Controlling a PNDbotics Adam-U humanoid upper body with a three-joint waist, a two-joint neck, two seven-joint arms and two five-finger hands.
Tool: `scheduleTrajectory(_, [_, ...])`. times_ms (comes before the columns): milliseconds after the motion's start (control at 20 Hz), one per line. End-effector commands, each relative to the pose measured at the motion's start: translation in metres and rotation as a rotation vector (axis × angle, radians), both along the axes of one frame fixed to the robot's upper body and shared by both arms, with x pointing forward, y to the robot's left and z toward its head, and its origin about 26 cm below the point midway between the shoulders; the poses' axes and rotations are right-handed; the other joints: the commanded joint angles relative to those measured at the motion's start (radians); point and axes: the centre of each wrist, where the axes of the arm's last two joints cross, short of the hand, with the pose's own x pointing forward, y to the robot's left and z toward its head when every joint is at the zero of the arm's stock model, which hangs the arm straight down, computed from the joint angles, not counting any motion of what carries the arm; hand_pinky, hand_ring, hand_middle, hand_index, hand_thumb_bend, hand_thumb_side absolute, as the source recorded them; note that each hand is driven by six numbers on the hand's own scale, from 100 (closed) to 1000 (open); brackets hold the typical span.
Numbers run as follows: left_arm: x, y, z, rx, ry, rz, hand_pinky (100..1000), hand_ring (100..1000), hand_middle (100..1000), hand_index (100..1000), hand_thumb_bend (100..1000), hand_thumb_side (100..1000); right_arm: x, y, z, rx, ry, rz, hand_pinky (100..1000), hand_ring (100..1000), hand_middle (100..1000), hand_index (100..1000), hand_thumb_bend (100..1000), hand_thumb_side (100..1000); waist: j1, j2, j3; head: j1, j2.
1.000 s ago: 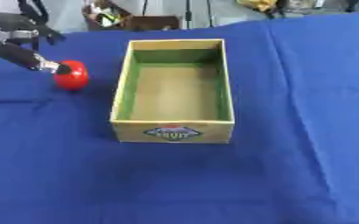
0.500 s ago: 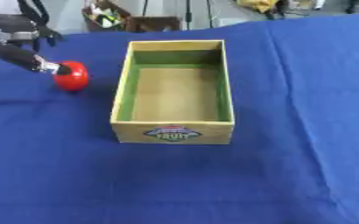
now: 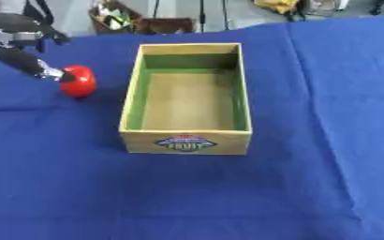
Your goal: Pick up objects on the table and place them in the box.
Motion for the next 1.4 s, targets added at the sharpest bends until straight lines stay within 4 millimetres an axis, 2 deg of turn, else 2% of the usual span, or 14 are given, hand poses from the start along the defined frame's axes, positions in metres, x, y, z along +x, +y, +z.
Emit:
scheduleTrajectory(50, [0.004, 0.009, 0.011, 0.088, 0.053, -0.002, 505, 748, 911, 1000, 551, 759, -0.002, -0.001, 0.010, -0.027, -0.027, 0.007, 750, 766, 644, 778, 100, 1000, 0.000, -0.015, -0.003, 0.006, -0.012])
scheduleTrajectory(250, [0.012, 0.013, 0.005, 0.093, 0.088, 0.023, 520, 762, 925, 1000, 553, 752, -0.002, 0.000, 0.010, -0.027, -0.026, 0.010, 750, 766, 643, 777, 100, 1000, 0.001, -0.010, -0.009, 0.014, -0.018])
scheduleTrajectory(600, [0.021, 0.019, -0.005, 0.027, 0.138, 0.045, 486, 741, 910, 1000, 520, 738, -0.002, 0.000, 0.011, -0.027, -0.029, 0.010, 751, 767, 640, 774, 100, 1000, 0.003, 0.009, -0.022, 0.028, -0.037])
scheduleTrajectory(1100, [0.022, 0.018, 0.001, 0.031, 0.111, 0.061, 470, 728, 916, 1000, 483, 712, -0.001, 0.002, 0.013, -0.038, -0.032, 0.011, 753, 769, 637, 772, 100, 1000, 0.004, 0.041, -0.031, 0.044, -0.061])
scheduleTrajectory(1400, [0.023, 0.017, -0.002, 0.038, 0.107, 0.066, 437, 693, 901, 1000, 398, 647, -0.001, 0.003, 0.013, -0.039, -0.033, 0.013, 754, 770, 636, 772, 100, 1000, 0.002, 0.048, -0.035, 0.049, -0.069])
